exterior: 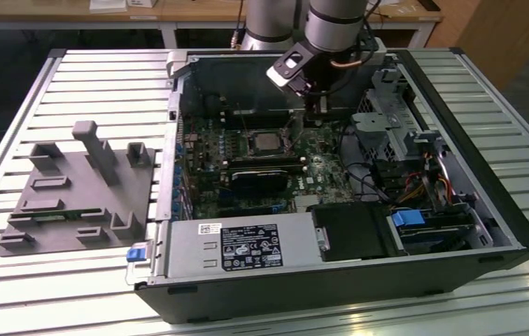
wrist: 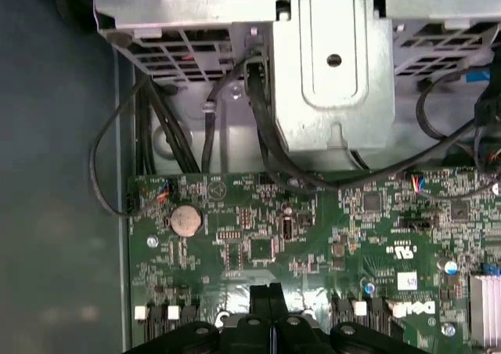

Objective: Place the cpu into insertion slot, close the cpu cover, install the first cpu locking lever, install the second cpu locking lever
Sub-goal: 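Close the cpu cover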

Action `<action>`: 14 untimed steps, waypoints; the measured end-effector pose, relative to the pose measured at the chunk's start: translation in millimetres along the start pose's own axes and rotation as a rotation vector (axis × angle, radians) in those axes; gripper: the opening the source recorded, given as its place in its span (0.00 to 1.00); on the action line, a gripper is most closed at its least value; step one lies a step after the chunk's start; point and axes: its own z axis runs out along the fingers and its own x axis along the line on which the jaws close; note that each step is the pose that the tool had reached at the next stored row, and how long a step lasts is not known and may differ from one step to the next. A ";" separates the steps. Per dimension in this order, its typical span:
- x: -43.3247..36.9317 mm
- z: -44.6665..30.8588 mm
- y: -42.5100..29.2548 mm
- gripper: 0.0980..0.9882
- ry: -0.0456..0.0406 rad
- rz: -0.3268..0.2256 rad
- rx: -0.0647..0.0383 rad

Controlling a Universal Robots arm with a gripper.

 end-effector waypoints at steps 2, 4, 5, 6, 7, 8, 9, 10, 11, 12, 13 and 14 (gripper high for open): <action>-0.1 0.0 -3.5 0.00 0.0001 0.000 -0.001; -0.3 0.0 -7.4 0.00 0.0001 0.000 -0.003; -0.5 0.1 -9.7 0.00 0.0003 0.000 -0.004; -0.6 0.0 -12.0 0.00 0.0003 0.000 -0.005; -0.7 0.1 -14.6 0.00 0.0003 0.000 -0.006; -0.8 0.1 -16.7 0.00 0.0003 0.000 -0.007; -0.9 0.1 -19.0 0.00 0.0004 0.000 -0.008; -1.0 0.1 -21.3 0.00 0.0005 0.000 -0.009; -1.1 0.1 -23.2 0.00 0.0006 0.000 -0.009; -1.2 0.1 -25.0 0.00 0.0005 0.000 -0.010; -1.3 0.1 -26.6 0.00 0.0006 0.000 -0.011; -1.3 0.2 -27.9 0.00 0.0007 0.000 -0.011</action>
